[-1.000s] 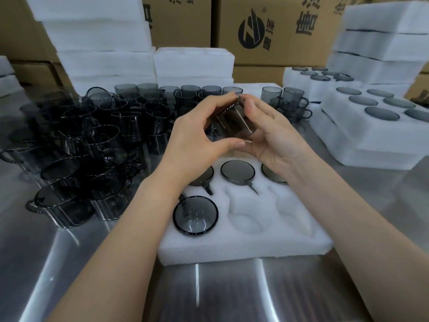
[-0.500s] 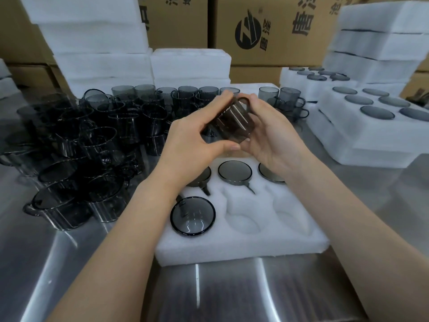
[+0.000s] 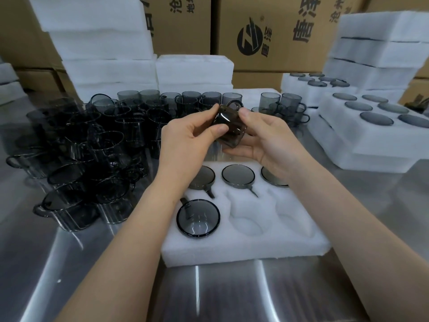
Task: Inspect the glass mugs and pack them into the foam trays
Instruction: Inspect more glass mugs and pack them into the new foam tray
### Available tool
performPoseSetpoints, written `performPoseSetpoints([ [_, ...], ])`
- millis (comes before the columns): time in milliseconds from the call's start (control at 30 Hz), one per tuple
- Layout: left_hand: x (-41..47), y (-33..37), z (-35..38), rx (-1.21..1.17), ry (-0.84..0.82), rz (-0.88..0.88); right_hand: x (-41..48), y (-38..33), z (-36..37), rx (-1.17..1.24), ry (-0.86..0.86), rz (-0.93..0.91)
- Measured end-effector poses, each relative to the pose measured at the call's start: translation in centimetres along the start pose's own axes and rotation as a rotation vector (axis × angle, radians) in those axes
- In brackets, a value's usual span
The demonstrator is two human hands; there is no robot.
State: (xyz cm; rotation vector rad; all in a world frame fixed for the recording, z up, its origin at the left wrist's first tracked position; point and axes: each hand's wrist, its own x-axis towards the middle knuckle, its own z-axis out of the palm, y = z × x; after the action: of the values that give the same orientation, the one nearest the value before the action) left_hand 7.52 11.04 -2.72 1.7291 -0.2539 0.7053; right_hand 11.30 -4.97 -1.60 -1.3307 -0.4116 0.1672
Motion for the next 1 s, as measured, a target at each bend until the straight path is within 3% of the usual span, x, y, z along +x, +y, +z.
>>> performPoseSetpoints([
  [300, -0.1, 0.1, -0.4, -0.094, 0.136, -0.099, -0.7, -0.6, 0.3, -0.182, 0.118, 0.014],
  [433, 0.3, -0.3, -0.8, -0.169, 0.181, -0.189, -2.2, -2.2, 0.2, -0.487, 0.276, -0.070],
  [533, 0.4, -0.6, -0.7, -0.150, 0.132, -0.239, -4.7, -3.4, 0.9, -0.657, 0.169, -0.126],
  [667, 0.5, -0.7, -0.4, -0.050, 0.068, -0.245, -7.9, -3.8, 2.8, -1.099, -0.015, -0.102],
  [1000, 0.5, -0.9, -0.4, 0.068, -0.003, -0.264, -10.1, -1.6, 5.2, -1.638, -0.032, -0.081],
])
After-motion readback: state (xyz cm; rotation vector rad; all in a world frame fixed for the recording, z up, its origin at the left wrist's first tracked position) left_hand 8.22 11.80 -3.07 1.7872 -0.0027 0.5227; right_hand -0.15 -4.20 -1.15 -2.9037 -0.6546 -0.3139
